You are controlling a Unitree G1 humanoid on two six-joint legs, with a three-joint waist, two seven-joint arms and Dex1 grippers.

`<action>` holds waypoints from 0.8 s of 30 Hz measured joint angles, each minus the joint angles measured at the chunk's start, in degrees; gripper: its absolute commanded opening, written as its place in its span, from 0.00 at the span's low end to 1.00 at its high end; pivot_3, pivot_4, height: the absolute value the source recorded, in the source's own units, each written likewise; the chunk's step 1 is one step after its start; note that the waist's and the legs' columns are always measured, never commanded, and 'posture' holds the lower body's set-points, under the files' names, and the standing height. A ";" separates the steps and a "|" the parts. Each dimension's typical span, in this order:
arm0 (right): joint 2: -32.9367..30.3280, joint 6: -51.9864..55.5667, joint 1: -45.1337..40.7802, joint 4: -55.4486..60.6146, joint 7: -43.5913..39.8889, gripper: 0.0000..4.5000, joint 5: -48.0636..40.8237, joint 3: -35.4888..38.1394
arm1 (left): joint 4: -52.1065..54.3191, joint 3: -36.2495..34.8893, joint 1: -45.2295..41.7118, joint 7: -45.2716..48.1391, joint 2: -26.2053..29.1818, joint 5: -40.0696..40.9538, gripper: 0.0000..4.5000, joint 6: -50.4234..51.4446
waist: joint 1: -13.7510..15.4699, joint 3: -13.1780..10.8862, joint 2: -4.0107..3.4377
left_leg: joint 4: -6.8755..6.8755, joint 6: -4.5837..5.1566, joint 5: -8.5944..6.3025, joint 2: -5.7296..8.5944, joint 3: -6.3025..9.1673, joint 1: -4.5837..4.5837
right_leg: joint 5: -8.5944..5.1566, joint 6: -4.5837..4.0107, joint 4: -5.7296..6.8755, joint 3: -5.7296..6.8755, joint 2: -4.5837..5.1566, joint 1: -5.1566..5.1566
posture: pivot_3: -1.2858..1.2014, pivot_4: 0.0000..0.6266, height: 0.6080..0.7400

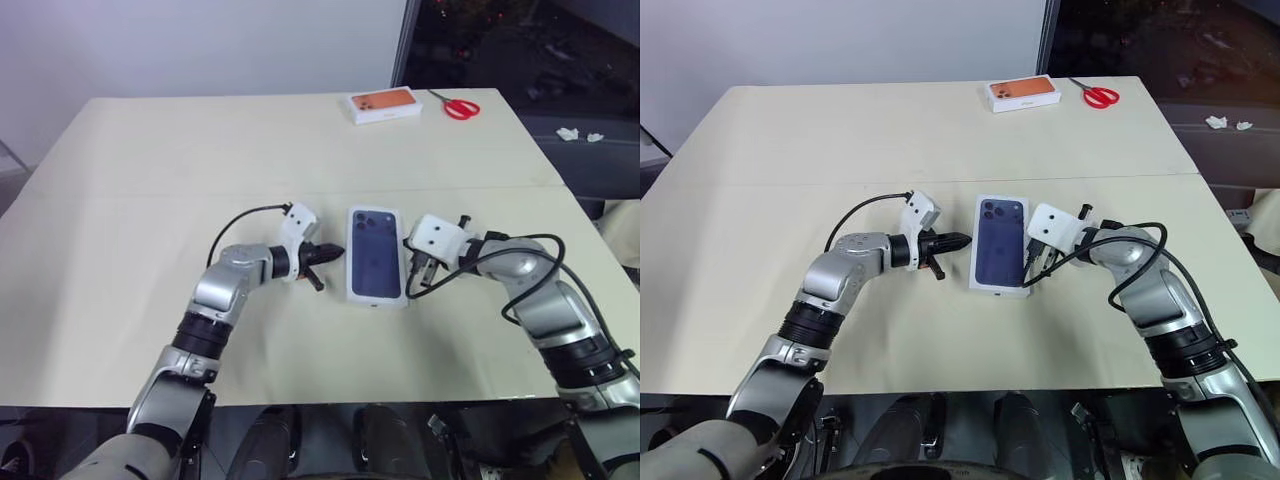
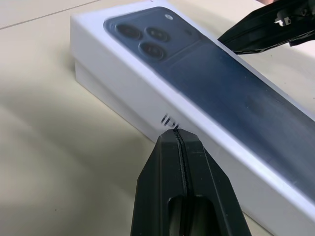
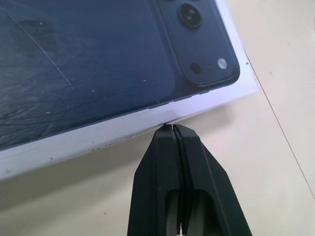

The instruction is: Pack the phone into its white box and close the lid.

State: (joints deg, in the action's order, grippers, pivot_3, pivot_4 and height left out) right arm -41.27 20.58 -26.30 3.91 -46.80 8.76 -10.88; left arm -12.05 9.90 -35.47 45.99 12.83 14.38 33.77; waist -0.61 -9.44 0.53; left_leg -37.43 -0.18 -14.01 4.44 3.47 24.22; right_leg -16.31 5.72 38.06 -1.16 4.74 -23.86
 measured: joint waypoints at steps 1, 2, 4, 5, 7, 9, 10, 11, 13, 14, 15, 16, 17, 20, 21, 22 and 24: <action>0.15 0.14 -0.15 -0.17 0.01 0.01 0.00 0.00 | 0.15 0.00 0.03 -0.06 0.05 0.00 0.00 0.15 | -0.01 0.00 0.00 | 0.00 0.00 0.00 0.00 0.00 0.00 | 0.00 0.00 0.00 0.00 0.00 0.00 | 0.52 0.24 1.00; 0.24 0.25 -0.28 -0.32 0.03 0.01 0.03 -0.02 | 0.53 0.00 0.13 -0.13 0.11 0.02 0.00 0.43 | -0.02 0.00 0.00 | 0.00 0.00 0.00 0.00 0.00 0.00 | 0.00 0.00 0.00 0.00 -0.01 0.00 | 0.52 0.24 1.00; 0.23 0.21 -0.85 -0.88 0.29 0.01 0.69 -0.50 | 0.88 -0.01 0.45 -0.24 0.13 0.08 0.00 0.62 | -0.03 0.00 0.00 | 0.00 0.00 0.00 0.00 0.00 0.00 | 0.00 0.00 0.01 0.00 -0.01 -0.01 | 0.52 0.24 1.00; 0.22 0.05 -1.02 -0.99 0.44 0.01 1.29 -0.82 | 0.89 -0.01 0.60 -0.25 0.12 0.08 0.00 0.63 | -0.01 0.00 0.00 | 0.00 -0.01 0.00 0.00 0.00 0.00 | 0.00 0.00 0.00 0.00 -0.01 -0.01 | 0.52 0.24 1.00; 0.23 -0.11 -1.06 -1.37 0.51 0.01 1.69 -1.17 | 0.88 -0.01 1.03 -0.32 0.12 0.08 0.00 0.62 | -0.01 0.00 0.00 | 0.00 -0.01 0.01 0.00 0.00 0.00 | 0.00 0.00 0.00 0.00 -0.01 -0.01 | 0.52 0.24 1.00; 0.23 -0.11 -1.06 -1.61 0.51 0.01 1.71 -1.22 | 0.87 -0.01 1.17 -0.52 0.09 0.07 0.00 0.60 | 0.00 0.00 0.00 | 0.00 -0.01 0.01 0.00 0.00 0.00 | 0.00 0.00 0.00 0.00 0.00 0.00 | 0.52 0.24 1.00; 0.24 -0.11 -1.13 -1.82 0.57 0.01 1.80 -1.24 | 0.86 -0.06 1.17 -0.74 -0.03 0.07 0.00 0.50 | 0.01 0.00 0.00 | -0.01 -0.01 0.01 0.00 0.00 0.00 | 0.00 0.00 0.00 0.00 0.00 0.00 | 0.52 0.24 1.00; 0.25 -0.09 -1.25 -2.06 0.77 0.01 1.98 -1.26 | 0.84 -0.14 1.16 -1.03 -0.22 0.07 0.00 0.37 | 0.02 0.00 0.00 | 0.00 -0.01 0.01 0.00 0.00 0.00 | 0.00 0.00 0.00 -0.01 0.00 0.00 | 0.52 0.24 1.00; 0.36 -0.11 -1.90 -2.71 1.42 0.01 2.33 -1.31 | 0.82 -0.22 1.13 -1.35 -0.61 0.07 0.00 -0.43 | 0.01 0.00 0.00 | -0.01 -0.02 0.01 0.00 -0.01 0.00 | 0.00 0.00 0.00 -0.01 0.00 0.00 | 0.52 0.24 1.00; 0.48 -0.09 -2.29 -2.94 1.70 0.01 2.18 -1.19 | 0.82 -0.26 1.00 -1.49 -0.58 0.07 0.00 -0.70 | 0.01 0.00 0.00 | 0.00 -0.02 0.01 0.00 -0.01 0.00 | 0.00 0.00 0.00 -0.01 0.00 0.00 | 0.52 0.24 1.00; 1.06 0.07 -2.71 -2.98 2.02 0.01 1.75 -0.62 | 0.82 -0.63 0.82 -1.65 -0.52 0.08 0.00 -0.98 | 0.00 0.00 0.00 | 0.00 -0.03 0.01 -0.01 0.00 0.00 | 0.00 0.00 0.00 0.00 -0.01 -0.01 | 0.52 0.24 1.00; 1.72 0.31 -3.08 -2.98 2.21 0.01 1.06 0.13 | 0.82 -1.10 0.60 -1.87 -0.50 0.09 0.00 -1.23 | -0.09 0.00 0.00 | 0.01 -0.03 0.02 -0.01 0.00 0.00 | 0.00 0.00 0.01 -0.01 -0.01 -0.02 | 0.52 0.24 1.00; 2.29 0.72 -3.43 -2.98 2.41 0.01 0.16 0.93 | 0.83 -1.61 0.29 -2.06 -0.50 0.21 0.00 -1.54 | -0.10 0.00 0.00 | 0.01 -0.04 0.02 -0.02 0.00 0.00 | 0.00 0.00 0.01 -0.01 -0.02 -0.03 | 0.52 0.24 1.00; 4.58 2.20 -6.05 -2.97 3.19 0.01 -3.27 3.88 | 0.83 -3.38 -2.35 -2.47 -0.65 1.19 0.00 -1.59 | -0.05 0.00 0.00 | 0.00 -0.06 0.03 -0.02 0.00 0.00 | 0.00 0.00 0.02 -0.01 -0.02 -0.03 | 0.52 0.24 1.00; 5.00 2.50 -7.06 -2.93 3.48 0.01 -4.12 4.74 | 0.84 -3.82 -3.54 -2.52 -0.92 1.40 0.00 -1.71 | -0.04 0.00 0.00 | 0.00 -0.05 0.03 -0.02 0.00 0.00 | 0.00 0.00 0.01 -0.01 -0.02 -0.02 | 0.52 0.24 1.00; 5.22 2.78 -7.86 -2.87 3.70 0.01 -4.73 5.28 | 0.90 -4.11 -4.34 -2.56 -1.13 1.52 0.00 -1.93 | 0.03 0.01 0.00 | 0.00 -0.05 0.03 -0.01 0.00 0.00 | 0.00 0.00 0.00 0.00 -0.01 0.00 | 0.52 0.24 1.00; 5.53 2.96 -8.69 -2.92 4.12 0.01 -4.95 5.41 | -0.78 -3.96 -5.89 -2.84 -2.07 1.12 0.00 -3.42 | 0.20 0.01 0.01 | -0.01 -0.05 0.03 0.01 0.00 0.00 | 0.00 0.00 -0.01 0.00 0.00 0.02 | 0.52 0.24 1.00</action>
State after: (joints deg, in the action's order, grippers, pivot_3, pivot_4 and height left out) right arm -35.74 23.54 -34.99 0.99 -42.69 3.81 -5.47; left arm -12.83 5.94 -41.36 43.15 10.76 15.51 30.36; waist -0.40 -9.42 0.54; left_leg -37.43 -0.23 -13.98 4.45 3.47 24.22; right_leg -16.31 5.72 38.05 -1.15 4.74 -23.85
